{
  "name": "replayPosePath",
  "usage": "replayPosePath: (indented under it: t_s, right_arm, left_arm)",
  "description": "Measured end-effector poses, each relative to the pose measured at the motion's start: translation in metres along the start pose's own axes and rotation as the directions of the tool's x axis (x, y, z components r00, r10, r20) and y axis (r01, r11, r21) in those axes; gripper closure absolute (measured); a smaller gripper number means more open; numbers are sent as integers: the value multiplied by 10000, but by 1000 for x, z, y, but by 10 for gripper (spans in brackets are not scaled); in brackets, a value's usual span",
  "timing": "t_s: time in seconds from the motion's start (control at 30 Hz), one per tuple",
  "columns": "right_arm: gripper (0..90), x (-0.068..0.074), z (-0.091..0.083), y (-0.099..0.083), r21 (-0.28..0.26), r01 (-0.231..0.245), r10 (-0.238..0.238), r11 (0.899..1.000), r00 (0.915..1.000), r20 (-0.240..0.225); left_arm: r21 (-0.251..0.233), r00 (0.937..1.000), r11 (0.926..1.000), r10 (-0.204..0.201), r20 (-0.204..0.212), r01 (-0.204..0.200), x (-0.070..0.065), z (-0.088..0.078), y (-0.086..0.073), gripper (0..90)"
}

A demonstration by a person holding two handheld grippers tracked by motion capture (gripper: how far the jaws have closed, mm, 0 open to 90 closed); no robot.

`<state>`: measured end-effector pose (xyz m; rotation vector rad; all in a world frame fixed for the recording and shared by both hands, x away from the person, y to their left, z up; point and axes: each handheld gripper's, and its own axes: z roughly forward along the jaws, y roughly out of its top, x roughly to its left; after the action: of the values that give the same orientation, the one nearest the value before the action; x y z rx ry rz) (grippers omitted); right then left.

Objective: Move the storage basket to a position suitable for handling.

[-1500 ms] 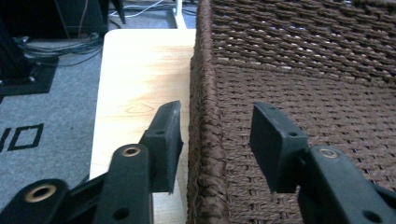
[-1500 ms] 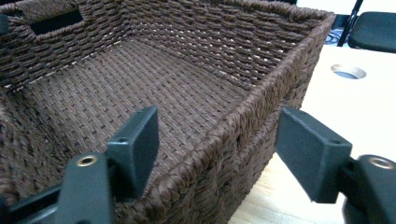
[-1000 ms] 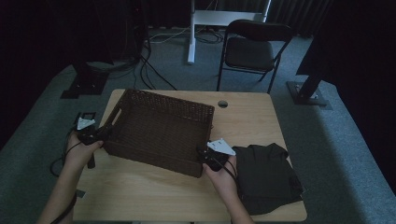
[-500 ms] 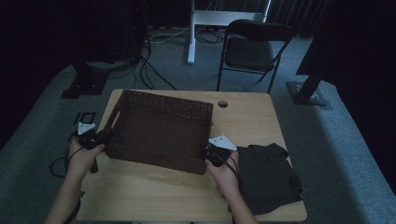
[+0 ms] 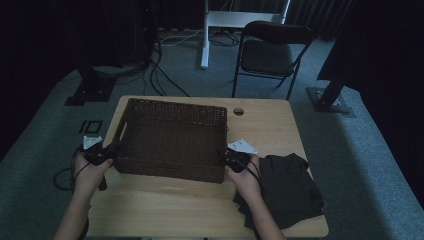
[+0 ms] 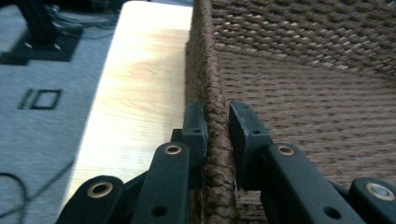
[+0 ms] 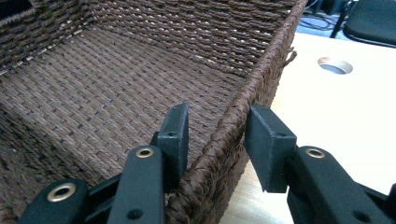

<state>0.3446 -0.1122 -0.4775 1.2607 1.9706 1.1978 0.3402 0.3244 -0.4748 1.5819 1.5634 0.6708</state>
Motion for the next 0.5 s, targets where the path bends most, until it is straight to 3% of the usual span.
replayPosePath:
  t_s: [0.07, 0.5]
  right_arm:
    - [605, -5, 1, 0, 6, -207, 207, 9998, 9996, -209]
    - [611, -16, 5, 6, 297, 435, -423, 9986, 9983, -404]
  left_arm:
    - [59, 9998, 9998, 197, 9, -197, -1, -2, -1, 786]
    - [283, 9991, 9991, 314, -276, -307, -10, -8, -5, 792]
